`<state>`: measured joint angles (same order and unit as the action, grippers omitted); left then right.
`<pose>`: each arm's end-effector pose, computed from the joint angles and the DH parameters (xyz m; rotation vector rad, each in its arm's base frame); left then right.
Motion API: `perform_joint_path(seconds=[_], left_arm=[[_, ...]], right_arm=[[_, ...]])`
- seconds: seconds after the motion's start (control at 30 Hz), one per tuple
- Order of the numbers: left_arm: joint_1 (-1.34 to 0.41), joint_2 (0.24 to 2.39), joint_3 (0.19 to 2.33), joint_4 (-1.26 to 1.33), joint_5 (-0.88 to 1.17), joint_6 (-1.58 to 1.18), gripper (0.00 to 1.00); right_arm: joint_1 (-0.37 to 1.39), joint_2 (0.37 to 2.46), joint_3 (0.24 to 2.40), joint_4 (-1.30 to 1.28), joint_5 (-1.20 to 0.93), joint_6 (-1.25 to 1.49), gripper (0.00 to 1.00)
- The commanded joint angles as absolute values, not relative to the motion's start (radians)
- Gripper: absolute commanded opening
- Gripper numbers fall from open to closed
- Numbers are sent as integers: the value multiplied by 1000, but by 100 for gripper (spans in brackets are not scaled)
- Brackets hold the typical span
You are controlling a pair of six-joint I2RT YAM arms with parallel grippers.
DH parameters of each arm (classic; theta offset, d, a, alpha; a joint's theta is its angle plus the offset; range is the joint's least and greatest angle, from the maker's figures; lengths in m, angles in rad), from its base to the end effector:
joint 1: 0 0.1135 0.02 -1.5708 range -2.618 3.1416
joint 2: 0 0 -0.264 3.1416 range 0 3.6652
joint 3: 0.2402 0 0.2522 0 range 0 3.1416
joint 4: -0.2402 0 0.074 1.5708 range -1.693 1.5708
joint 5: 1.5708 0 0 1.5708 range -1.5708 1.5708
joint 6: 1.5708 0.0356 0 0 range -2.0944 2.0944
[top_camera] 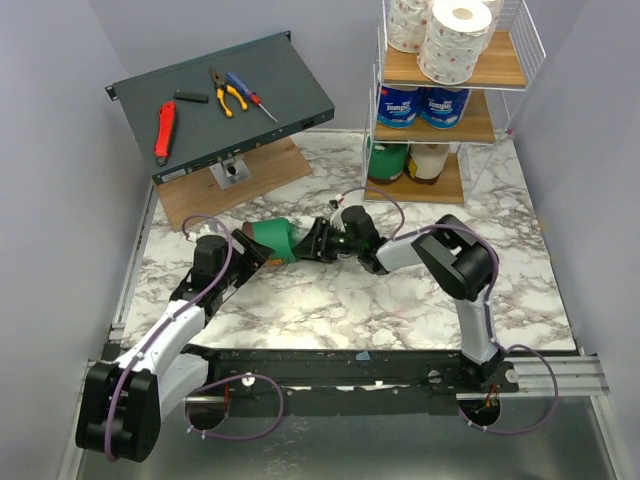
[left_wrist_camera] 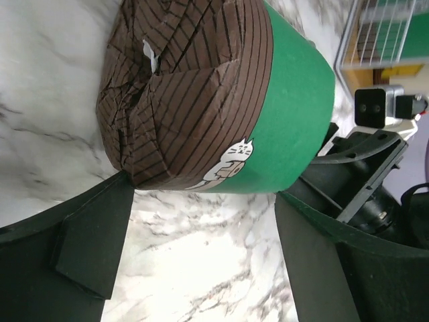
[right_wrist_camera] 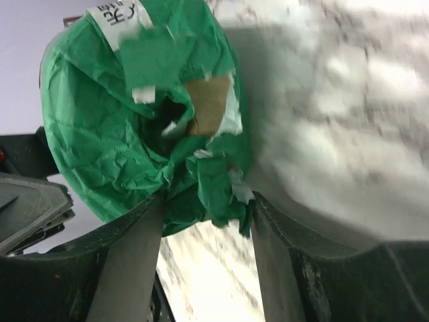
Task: Place and organize the paper towels onto the shelf
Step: Move the paper towel to the center of the board.
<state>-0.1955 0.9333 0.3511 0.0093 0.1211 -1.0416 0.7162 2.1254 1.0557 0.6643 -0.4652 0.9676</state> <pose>0.1878 -0.0416 0.1818 -0.8602 2.0926 -0.8262 0.3113 0.2921 0.1102 -0.0666 2.2817 1.4646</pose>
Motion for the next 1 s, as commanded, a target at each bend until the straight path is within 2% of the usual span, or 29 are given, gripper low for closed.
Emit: perform_joint_path(seconds=[0.0,0.3,0.57,0.73,0.87,0.97], left_arm=[[-295,983,381,113,259,-980,82],[-455,1031,406,149,284,-955,82],[-466,945,415,76,259,-921,83],[-466,892,422,31,253,-901,84],[-466,862,421,6,235,-891,84],[-466,838,419,2,198,-887,84]], right_arm=[[729,1986,891,719,-472,964,57],[728,1737,622,726,-406,960,57],[727,1478,552,502,-305,880,61],[726,1364,486,453,-247,880,63],[725,1276,398,505,-147,940,65],[725,1229,306,653,-106,1042,68]])
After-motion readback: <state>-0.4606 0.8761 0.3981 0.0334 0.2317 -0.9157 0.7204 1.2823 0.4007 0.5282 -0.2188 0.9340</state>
